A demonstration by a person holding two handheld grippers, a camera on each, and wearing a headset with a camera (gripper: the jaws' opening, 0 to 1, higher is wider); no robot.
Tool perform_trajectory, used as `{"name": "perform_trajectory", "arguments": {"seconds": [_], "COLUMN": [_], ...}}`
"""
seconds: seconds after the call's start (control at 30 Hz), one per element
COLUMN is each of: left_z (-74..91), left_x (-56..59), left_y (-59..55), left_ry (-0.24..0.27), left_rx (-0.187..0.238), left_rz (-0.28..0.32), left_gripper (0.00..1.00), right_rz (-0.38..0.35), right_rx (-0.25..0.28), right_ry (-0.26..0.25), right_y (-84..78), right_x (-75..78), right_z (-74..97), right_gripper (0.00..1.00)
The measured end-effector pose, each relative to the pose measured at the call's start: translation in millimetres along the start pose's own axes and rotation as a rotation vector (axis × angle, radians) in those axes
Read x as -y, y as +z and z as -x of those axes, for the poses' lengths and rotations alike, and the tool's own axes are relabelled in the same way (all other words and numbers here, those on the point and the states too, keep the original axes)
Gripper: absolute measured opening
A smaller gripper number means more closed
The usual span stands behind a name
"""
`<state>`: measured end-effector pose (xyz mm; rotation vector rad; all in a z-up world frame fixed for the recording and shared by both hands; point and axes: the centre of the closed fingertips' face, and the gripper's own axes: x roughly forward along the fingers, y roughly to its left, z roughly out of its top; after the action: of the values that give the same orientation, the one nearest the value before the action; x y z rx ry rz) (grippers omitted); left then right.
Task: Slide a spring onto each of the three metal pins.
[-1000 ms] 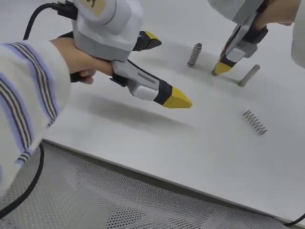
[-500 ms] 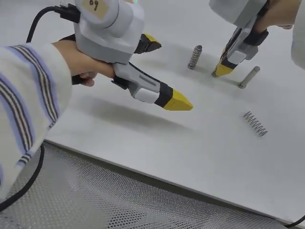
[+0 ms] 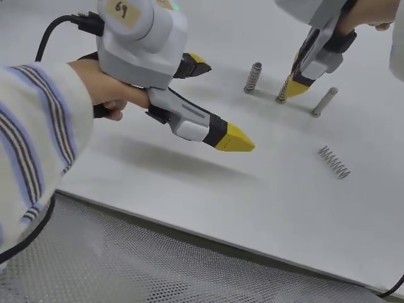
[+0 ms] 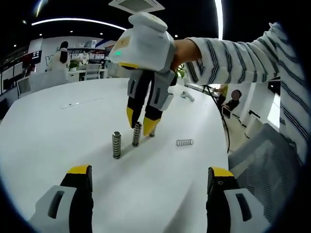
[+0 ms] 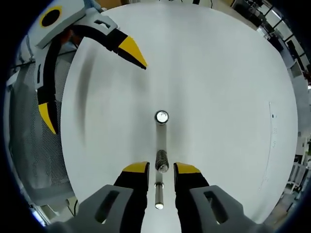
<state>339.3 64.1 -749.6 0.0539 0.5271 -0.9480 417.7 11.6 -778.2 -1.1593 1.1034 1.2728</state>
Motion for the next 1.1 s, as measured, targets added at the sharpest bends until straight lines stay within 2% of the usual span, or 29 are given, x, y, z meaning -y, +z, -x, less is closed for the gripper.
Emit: {"name": "perform_trajectory", "arguments": {"seconds": [0.23, 0.4, 0.77, 0.87, 1.03, 1.1], "left_z": [0.3, 2.0, 5.1, 5.3, 5.9, 6.8], "left_x": [1.1, 1.8, 4.7, 5.6, 8.0, 8.6], "left_y": [6.8, 9.9, 14.1, 15.1, 12.7, 12.8], "left_ry": [0.000, 0.002, -0.012, -0.017, -0.028, -0.030], "left_rx": [0.004, 0.006, 0.017, 0.020, 0.009, 0.009], "left_rz": [-0.013, -0.015, -0.024, -0.023, -0.022, -0.021], "left_gripper": [0.96, 0.96, 0.94, 0.94, 0.94, 0.95], "right_rz": [0.006, 0.005, -0.004, -0.051, -0.112, -0.132], "right_rx": [0.041, 0.080, 0.153, 0.222, 0.293, 0.319], "right_ry": [-0.034, -0.065, -0.086, -0.074, -0.092, -0.089], "right_y": [0.2, -1.7, -9.8, -8.1, -12.5, -17.3], "right_x": [-3.2, -8.0, -25.6, -33.6, -37.6, -39.8], "right_z": [21.5, 36.8, 65.8, 71.6, 81.6, 82.6], "right_gripper": [0.21, 0.29, 0.34, 0.37, 0.41, 0.45]}}
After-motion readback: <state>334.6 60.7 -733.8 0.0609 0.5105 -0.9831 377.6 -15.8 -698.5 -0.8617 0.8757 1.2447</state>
